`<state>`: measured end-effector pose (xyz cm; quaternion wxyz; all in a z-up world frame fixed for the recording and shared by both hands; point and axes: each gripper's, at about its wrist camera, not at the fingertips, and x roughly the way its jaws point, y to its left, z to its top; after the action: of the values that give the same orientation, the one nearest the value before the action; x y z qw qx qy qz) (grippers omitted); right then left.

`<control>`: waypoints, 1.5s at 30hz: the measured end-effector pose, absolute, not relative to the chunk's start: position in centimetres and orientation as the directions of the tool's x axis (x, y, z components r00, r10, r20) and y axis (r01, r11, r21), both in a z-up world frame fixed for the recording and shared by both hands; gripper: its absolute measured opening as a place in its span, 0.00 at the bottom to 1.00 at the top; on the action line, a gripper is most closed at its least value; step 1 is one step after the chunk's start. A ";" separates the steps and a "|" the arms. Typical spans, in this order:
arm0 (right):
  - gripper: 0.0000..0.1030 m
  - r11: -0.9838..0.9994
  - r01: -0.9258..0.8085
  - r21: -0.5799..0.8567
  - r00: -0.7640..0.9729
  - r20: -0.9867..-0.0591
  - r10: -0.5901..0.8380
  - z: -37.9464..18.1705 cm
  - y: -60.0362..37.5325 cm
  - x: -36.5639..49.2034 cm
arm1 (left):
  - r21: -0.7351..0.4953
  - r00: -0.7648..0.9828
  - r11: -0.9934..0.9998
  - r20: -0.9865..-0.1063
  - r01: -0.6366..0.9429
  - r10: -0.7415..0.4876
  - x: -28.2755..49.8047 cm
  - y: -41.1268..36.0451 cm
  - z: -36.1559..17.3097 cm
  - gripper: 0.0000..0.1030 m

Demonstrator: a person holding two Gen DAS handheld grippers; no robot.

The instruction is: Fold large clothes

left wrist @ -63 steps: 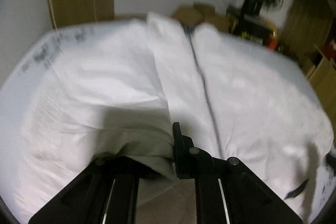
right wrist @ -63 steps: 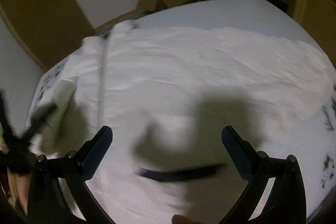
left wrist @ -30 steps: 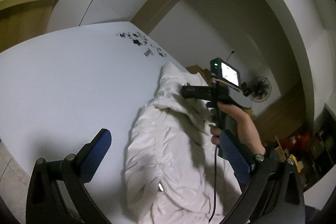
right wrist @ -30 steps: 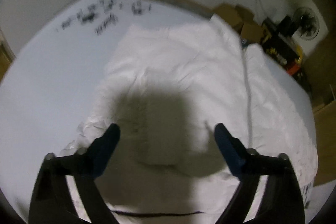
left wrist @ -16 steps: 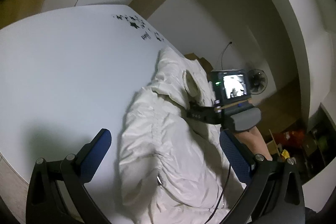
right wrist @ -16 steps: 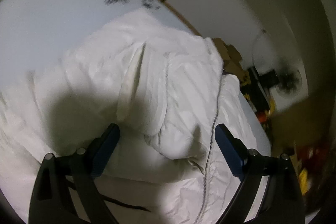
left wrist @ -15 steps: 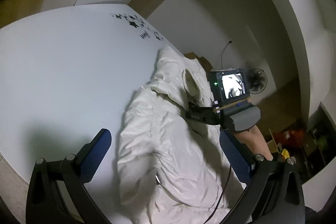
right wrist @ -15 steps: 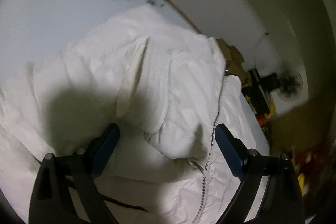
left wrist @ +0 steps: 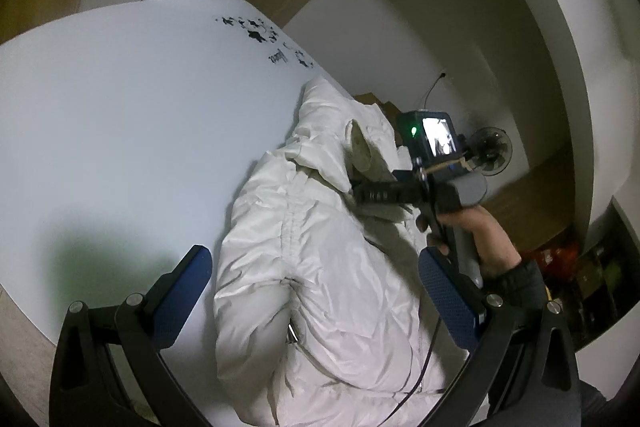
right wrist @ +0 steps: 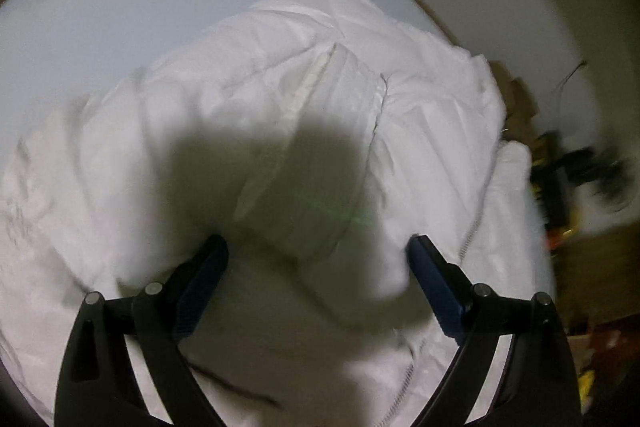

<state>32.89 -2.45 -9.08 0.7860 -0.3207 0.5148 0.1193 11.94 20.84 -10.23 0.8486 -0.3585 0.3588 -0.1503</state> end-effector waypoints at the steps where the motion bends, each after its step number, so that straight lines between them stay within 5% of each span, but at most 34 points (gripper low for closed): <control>1: 0.76 0.783 -0.502 -0.367 0.440 -0.888 -0.135 -8.9 -2.9 33.4 | -0.716 0.696 0.698 -0.506 -0.010 -0.509 11.9 20.9 -10.4 1.00; 2: 0.55 0.799 -0.485 -0.355 0.441 -0.889 -0.128 -8.6 -3.2 33.5 | -0.715 0.696 0.699 -0.511 -0.018 -0.504 12.0 21.1 -10.5 1.00; 5: 0.32 0.848 -0.420 -0.322 0.485 -0.870 -0.090 -7.6 -4.6 32.8 | -0.712 0.695 0.701 -0.527 -0.046 -0.490 12.2 21.3 -11.0 1.00; 11: 0.19 0.963 -0.263 0.062 0.497 -0.846 0.191 -4.4 -11.2 32.6 | -0.715 0.680 0.698 -0.532 -0.042 -0.504 12.5 20.5 -11.1 1.00; 16: 0.18 0.882 -0.074 0.466 0.521 -0.736 0.433 -3.2 -21.9 31.3 | -0.712 0.662 0.701 -0.540 -0.031 -0.519 13.2 19.3 -11.3 1.00; 21: 0.20 0.796 0.163 0.583 0.578 -0.711 0.402 -6.7 -30.8 28.5 | -0.714 0.640 0.700 -0.545 -0.014 -0.542 14.2 17.8 -11.5 1.00; 22: 0.24 0.799 0.226 0.558 0.579 -0.737 0.350 -7.8 -32.2 28.0 | -0.713 0.633 0.701 -0.546 -0.008 -0.548 14.4 17.4 -11.6 1.00; 25: 0.66 0.751 0.385 0.537 0.573 -0.777 0.262 -10.5 -35.3 25.5 | -0.708 0.617 0.706 -0.552 0.008 -0.561 15.0 16.3 -11.6 1.00; 29: 0.67 0.664 0.362 0.654 0.621 -0.700 0.352 -9.5 -36.0 23.8 | -0.700 0.595 0.714 -0.569 0.014 -0.569 15.6 14.9 -11.9 1.00; 35: 0.70 0.704 0.107 0.702 0.621 -0.600 0.504 -3.7 -29.0 30.0 | -0.689 0.597 0.724 -0.565 0.038 -0.569 14.9 13.2 -10.8 1.00; 38: 0.63 0.729 0.104 0.676 0.531 -0.658 0.535 -6.2 -25.6 33.7 | -0.685 0.607 0.727 -0.560 0.044 -0.564 14.0 13.1 -10.1 1.00; 40: 0.60 0.778 0.240 0.580 0.413 -0.787 0.458 -10.5 -24.7 35.3 | -0.672 0.618 0.740 -0.568 0.034 -0.544 13.5 13.5 -9.8 1.00; 41: 0.51 0.776 0.289 0.560 0.361 -0.815 0.454 -12.6 -25.0 35.8 | -0.663 0.622 0.748 -0.576 0.024 -0.530 13.3 13.7 -9.7 1.00; 45: 0.50 0.694 0.225 0.684 0.430 -0.709 0.559 -9.8 -26.6 32.9 | -0.624 0.627 0.781 -0.602 0.016 -0.494 14.1 13.8 -8.3 1.00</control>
<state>32.94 -26.58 -9.82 0.7577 0.3755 0.5223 0.1103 14.14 13.83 -8.33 0.8524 -0.2951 0.4050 -0.1494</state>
